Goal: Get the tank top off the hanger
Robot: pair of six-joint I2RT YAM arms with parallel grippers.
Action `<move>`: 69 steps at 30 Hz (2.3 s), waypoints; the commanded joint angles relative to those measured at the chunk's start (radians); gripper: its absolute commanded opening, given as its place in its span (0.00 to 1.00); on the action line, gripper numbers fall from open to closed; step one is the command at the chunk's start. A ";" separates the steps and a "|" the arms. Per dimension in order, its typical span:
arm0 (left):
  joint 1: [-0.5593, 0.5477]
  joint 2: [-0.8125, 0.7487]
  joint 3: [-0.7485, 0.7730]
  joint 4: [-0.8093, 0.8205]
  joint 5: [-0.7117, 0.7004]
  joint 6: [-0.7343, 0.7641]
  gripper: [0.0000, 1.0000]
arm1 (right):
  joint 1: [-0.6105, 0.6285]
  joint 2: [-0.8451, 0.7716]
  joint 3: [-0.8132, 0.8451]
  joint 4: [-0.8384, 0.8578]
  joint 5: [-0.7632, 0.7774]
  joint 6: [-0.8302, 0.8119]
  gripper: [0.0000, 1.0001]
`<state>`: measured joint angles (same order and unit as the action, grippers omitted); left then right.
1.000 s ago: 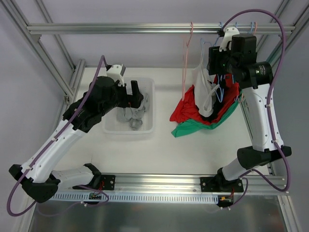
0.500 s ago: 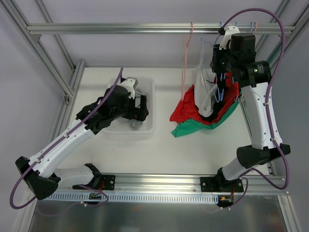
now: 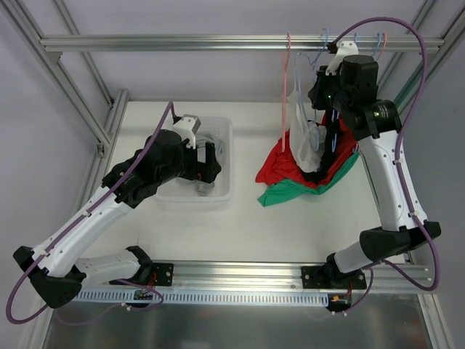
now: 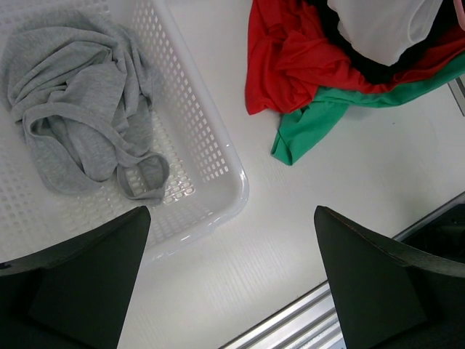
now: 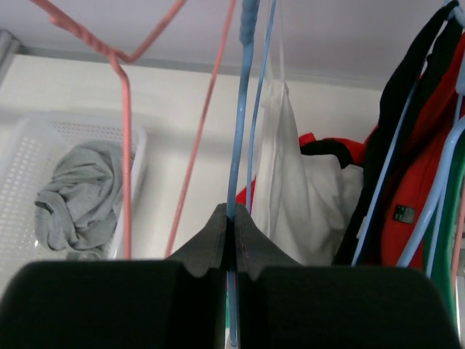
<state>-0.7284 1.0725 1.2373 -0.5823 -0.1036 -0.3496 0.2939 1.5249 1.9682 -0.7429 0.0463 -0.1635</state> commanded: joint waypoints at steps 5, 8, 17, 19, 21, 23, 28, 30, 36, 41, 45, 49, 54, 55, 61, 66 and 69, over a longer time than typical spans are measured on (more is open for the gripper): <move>-0.025 -0.034 0.054 0.007 0.065 -0.009 0.99 | 0.005 -0.126 -0.048 0.217 -0.028 0.061 0.00; -0.040 -0.031 0.070 0.007 0.122 0.000 0.99 | 0.005 -0.160 -0.090 0.217 -0.033 0.062 0.00; -0.249 0.102 0.306 0.053 0.199 0.136 0.99 | 0.005 -0.423 -0.268 0.083 -0.147 0.087 0.00; -0.282 0.132 0.379 0.090 0.191 0.155 0.99 | 0.007 -0.520 -0.298 0.019 -0.180 0.081 0.00; -0.290 0.174 0.428 0.134 0.177 0.172 0.99 | 0.007 -0.589 -0.278 -0.103 -0.221 0.056 0.00; -0.293 0.225 0.505 0.177 0.173 0.188 0.99 | 0.007 -0.635 -0.266 -0.223 -0.268 0.038 0.00; -0.293 0.401 0.765 0.208 0.263 0.253 0.84 | 0.005 -0.768 -0.183 -0.421 -0.310 0.009 0.00; -0.293 0.449 0.829 0.217 0.378 0.270 0.82 | 0.007 -0.795 -0.138 -0.489 -0.309 0.012 0.00; -0.293 0.578 0.956 0.251 0.547 0.290 0.69 | 0.024 -0.787 0.020 -0.581 -0.347 0.035 0.00; -0.293 0.618 0.947 0.283 0.553 0.302 0.66 | 0.025 -0.769 0.066 -0.581 -0.376 0.039 0.00; -0.293 0.644 0.941 0.297 0.507 0.319 0.51 | 0.025 -0.761 0.077 -0.570 -0.417 0.047 0.00; -0.293 0.644 0.916 0.303 0.437 0.337 0.47 | 0.025 -0.769 0.067 -0.541 -0.462 0.053 0.00; -0.293 0.609 0.860 0.314 0.420 0.340 0.37 | 0.025 -0.767 0.058 -0.539 -0.434 0.044 0.00; -0.293 0.604 0.852 0.315 0.415 0.351 0.30 | 0.025 -0.767 0.055 -0.536 -0.441 0.045 0.00; -0.292 0.564 0.789 0.326 0.410 0.374 0.34 | 0.025 -0.772 0.044 -0.529 -0.411 0.035 0.00; -0.292 0.529 0.726 0.340 0.423 0.380 0.39 | 0.025 -0.769 0.023 -0.526 -0.410 0.027 0.00; -0.292 0.515 0.706 0.346 0.413 0.386 0.30 | 0.025 -0.770 0.021 -0.520 -0.404 0.027 0.00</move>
<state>-1.0149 1.6417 1.9587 -0.2943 0.3099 0.0139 0.3130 0.7368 1.9858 -1.3285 -0.3637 -0.1249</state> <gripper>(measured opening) 0.326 0.033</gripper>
